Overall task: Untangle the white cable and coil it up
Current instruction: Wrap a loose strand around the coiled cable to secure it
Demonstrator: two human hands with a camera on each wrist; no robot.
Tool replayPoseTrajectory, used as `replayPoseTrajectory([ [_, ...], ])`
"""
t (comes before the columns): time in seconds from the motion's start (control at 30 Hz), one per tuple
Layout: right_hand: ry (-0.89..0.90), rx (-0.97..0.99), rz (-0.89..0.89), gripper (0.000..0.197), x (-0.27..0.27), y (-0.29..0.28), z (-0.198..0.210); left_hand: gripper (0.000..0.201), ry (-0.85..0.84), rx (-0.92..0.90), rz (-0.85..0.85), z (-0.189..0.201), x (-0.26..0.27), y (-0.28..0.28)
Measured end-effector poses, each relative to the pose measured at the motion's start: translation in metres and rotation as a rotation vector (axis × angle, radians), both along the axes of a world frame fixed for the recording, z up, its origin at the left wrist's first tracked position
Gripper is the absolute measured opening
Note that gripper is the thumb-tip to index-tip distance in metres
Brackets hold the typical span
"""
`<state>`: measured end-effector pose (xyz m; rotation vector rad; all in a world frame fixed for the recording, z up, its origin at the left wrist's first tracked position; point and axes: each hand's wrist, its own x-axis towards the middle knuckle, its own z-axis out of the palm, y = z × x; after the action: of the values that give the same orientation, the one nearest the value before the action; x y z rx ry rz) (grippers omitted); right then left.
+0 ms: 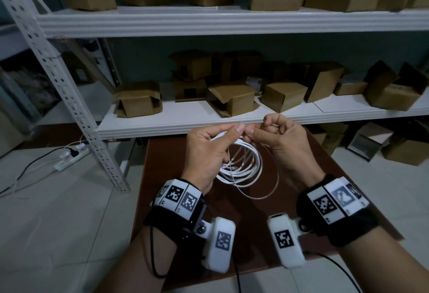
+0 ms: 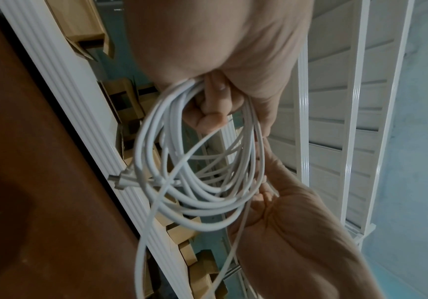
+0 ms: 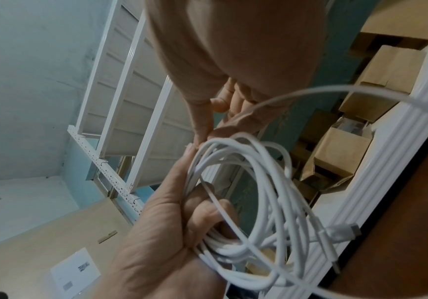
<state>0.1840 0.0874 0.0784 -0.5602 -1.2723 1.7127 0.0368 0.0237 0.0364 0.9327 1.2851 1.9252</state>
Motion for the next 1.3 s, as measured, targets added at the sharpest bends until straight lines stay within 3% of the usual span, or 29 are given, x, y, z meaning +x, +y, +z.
replayPoseTrajectory([
  [0.2,-0.062,0.056,0.010,0.028,0.001,0.004,0.003,0.015,-0.009,-0.009,0.029,0.003,-0.003,0.000],
  [0.57,-0.170,0.111,-0.006,0.031,0.000,0.003,0.005,0.031,-0.055,0.006,0.050,0.003,-0.010,-0.001],
  [0.7,-0.215,0.147,-0.034,0.027,0.001,0.005,0.004,0.023,-0.048,-0.004,0.045,0.003,-0.006,0.000],
  [1.3,-0.079,0.197,-0.065,0.034,-0.001,-0.001,0.000,0.016,0.017,-0.008,0.007,0.005,-0.004,-0.001],
])
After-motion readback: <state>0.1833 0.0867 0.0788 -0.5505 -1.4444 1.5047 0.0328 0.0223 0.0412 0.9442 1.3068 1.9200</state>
